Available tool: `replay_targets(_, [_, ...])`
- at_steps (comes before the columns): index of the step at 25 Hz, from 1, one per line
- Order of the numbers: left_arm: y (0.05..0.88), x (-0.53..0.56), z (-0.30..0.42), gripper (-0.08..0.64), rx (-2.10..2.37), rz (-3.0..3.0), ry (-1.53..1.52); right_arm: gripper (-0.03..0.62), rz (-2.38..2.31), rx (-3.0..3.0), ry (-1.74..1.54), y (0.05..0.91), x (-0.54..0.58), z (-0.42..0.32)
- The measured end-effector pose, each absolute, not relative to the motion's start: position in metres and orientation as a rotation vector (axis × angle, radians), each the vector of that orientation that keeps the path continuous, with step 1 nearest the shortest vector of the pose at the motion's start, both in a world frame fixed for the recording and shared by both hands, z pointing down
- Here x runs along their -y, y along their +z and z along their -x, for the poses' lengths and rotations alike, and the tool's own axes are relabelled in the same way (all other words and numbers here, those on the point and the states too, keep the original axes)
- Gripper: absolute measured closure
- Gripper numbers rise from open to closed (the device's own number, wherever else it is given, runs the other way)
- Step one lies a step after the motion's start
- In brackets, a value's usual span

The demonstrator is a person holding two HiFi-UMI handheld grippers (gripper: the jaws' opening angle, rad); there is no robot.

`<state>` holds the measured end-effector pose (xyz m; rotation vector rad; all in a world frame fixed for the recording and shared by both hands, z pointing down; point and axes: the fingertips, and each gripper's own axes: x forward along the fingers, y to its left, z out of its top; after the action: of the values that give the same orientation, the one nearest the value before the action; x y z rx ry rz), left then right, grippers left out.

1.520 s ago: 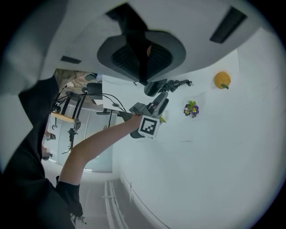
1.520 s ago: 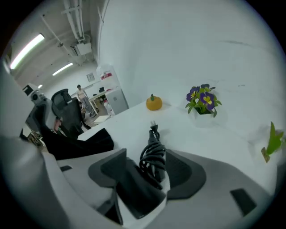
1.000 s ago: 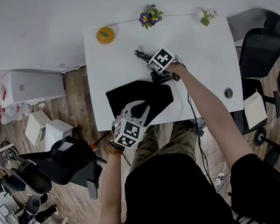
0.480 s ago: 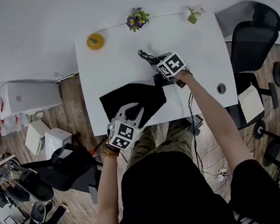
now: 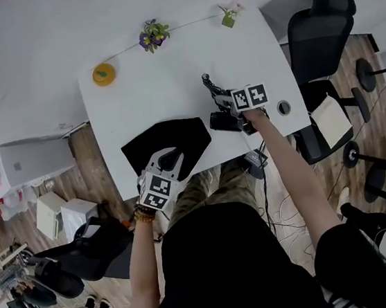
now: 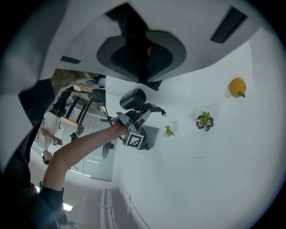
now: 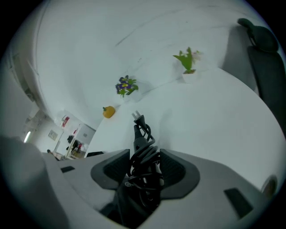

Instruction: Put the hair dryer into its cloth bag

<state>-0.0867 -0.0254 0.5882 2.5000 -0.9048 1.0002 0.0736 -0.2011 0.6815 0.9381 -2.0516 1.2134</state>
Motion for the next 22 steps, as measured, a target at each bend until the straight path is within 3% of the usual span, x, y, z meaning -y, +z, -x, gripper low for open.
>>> replay_targets(6, [0.584, 0.030, 0.082, 0.499, 0.892, -2.525, 0.989, 0.370, -1.322, 1.732, 1.699, 0.698, 0.163, -0.125])
replay_targets(9, [0.582, 0.032, 0.083, 0.499, 0.892, -2.537, 0.984, 0.411, -1.397, 1.821, 1.895, 0.675, 0.146, -0.127])
replay_targets(14, [0.578, 0.031, 0.086, 0.499, 0.912, -2.544, 0.974, 0.380, -1.216, 1.954, 1.416, 0.672, 0.102, -0.128])
replay_targets(17, [0.578, 0.027, 0.086, 0.499, 0.913, -2.543, 0.971, 0.334, -1.176, 1.958, 1.496, 0.682, 0.082, -0.111])
replay_targets(22, [0.584, 0.021, 0.090, 0.499, 0.902, -2.524, 0.978, 0.376, -0.987, 2.036, 1.700, 0.663, 0.059, -0.069])
